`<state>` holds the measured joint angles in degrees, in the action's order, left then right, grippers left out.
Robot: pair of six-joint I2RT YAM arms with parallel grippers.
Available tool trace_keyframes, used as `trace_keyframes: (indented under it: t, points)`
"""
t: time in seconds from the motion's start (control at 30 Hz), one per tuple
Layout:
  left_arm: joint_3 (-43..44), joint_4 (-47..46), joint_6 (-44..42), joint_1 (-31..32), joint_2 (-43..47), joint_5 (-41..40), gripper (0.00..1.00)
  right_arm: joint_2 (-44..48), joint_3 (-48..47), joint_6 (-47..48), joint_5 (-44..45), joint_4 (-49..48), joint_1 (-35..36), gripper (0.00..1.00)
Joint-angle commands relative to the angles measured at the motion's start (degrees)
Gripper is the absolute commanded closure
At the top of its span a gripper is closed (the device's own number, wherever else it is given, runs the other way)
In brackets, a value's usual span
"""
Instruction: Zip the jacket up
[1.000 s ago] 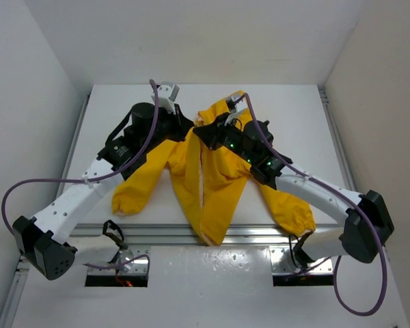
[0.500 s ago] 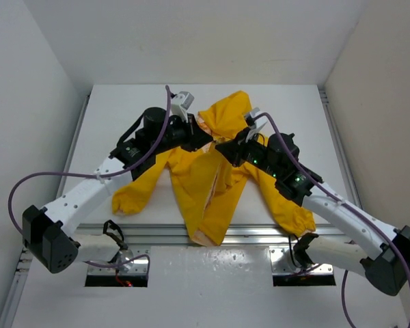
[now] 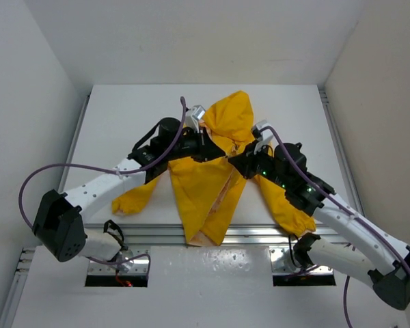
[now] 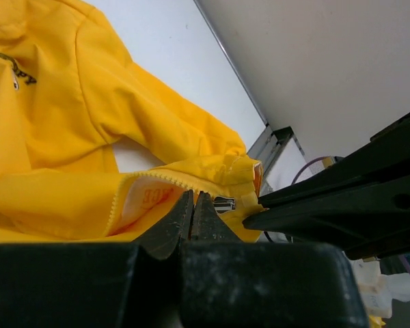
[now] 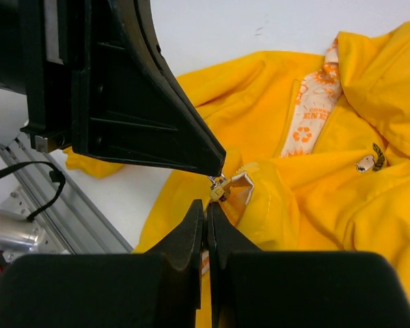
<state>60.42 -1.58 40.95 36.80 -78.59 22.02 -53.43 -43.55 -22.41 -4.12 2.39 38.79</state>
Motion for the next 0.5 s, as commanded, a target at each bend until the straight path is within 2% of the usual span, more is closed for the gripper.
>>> trace_keyframes:
  t: [0.0,0.2,0.3,0.4,0.43,0.47]
  points:
    - [-5.05,7.48,-3.07,-3.40,-4.29,-15.96,1.00,7.55,-2.77,-0.87,-3.00,-9.69,0.59,1.00]
    - [-5.58,5.01,-2.45,-3.93,-2.10,-14.37,1.00,8.43,-0.57,-6.83,1.30,-6.97,0.50,1.00]
    - [-5.05,5.01,-3.24,-3.23,-0.61,-13.67,1.00,6.85,0.22,-11.67,-0.18,-7.93,-0.64,1.00]
    - [-4.53,5.53,-3.86,-2.61,2.03,-14.99,1.00,3.25,-4.16,-17.39,-6.92,-3.29,-4.75,0.80]
    - [-4.53,5.54,-4.38,-2.61,3.43,-15.77,1.00,2.72,-4.35,-18.62,-8.52,-3.01,-5.64,0.65]
    - [-4.00,5.54,-4.39,-2.61,4.22,-16.39,1.00,1.67,-4.35,-20.37,-11.84,-3.97,-7.74,0.57]
